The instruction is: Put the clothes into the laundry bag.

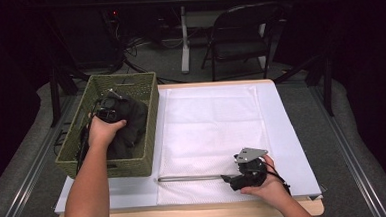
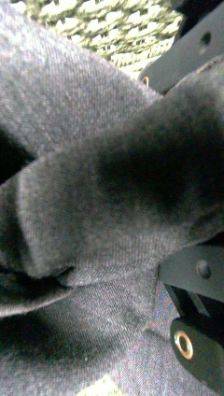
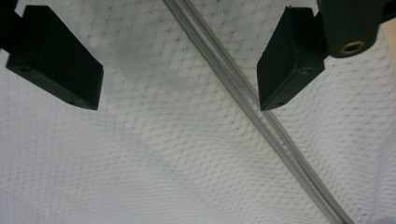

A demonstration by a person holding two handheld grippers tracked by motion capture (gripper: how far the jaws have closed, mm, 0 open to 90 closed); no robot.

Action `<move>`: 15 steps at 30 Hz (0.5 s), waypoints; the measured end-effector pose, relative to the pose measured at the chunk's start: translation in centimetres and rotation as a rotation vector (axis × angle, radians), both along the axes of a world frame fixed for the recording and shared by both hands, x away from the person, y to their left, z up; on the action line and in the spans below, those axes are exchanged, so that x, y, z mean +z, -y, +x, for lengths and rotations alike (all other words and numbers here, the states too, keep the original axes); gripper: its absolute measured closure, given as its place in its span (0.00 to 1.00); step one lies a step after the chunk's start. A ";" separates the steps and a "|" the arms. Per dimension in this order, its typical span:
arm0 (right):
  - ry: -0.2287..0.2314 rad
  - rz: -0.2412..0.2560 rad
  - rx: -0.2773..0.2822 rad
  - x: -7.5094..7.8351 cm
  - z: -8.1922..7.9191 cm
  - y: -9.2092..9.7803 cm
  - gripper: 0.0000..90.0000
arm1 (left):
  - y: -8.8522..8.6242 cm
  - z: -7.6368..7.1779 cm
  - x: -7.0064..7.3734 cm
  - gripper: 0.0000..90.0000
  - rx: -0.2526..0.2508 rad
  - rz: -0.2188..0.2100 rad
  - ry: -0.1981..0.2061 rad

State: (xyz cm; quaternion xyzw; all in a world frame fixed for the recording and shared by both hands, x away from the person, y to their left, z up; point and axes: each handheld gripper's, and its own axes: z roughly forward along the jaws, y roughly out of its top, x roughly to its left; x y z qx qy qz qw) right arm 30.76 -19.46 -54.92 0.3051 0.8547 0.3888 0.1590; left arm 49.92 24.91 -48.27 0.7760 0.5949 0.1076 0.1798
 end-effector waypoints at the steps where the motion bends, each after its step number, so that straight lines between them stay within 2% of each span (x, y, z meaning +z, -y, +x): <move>1: 0.009 -0.011 0.015 0.0 -0.1 -0.2 0.17 | -0.3 -0.2 0.5 0.66 0.012 -0.005 0.017; 5: 0.055 -0.046 0.049 0.1 -0.3 -0.4 0.40 | -0.8 -0.5 1.9 0.66 0.022 0.004 0.032; 7: 0.054 -0.036 0.058 0.1 -0.1 -0.4 0.50 | -1.1 -0.7 2.8 0.66 0.029 -0.003 0.036; 8: 0.039 -0.024 0.067 0.2 0.0 -0.3 0.54 | -1.2 -0.7 3.2 0.66 0.030 -0.005 0.039; 10: 0.011 -0.024 0.063 0.2 0.1 -0.2 0.55 | -1.3 -0.9 3.9 0.66 0.034 0.001 0.048; 12: 0.029 -0.045 0.055 0.4 0.0 -0.3 0.56 | -1.5 -1.0 4.7 0.66 0.032 -0.002 0.051; 14: 0.012 -0.023 0.073 0.6 0.0 -0.4 0.58 | -1.6 -1.1 5.3 0.66 0.030 -0.015 0.054; 15: 0.022 -0.024 0.076 0.7 0.0 -0.4 0.59 | -1.6 -1.2 5.6 0.66 0.029 -0.017 0.057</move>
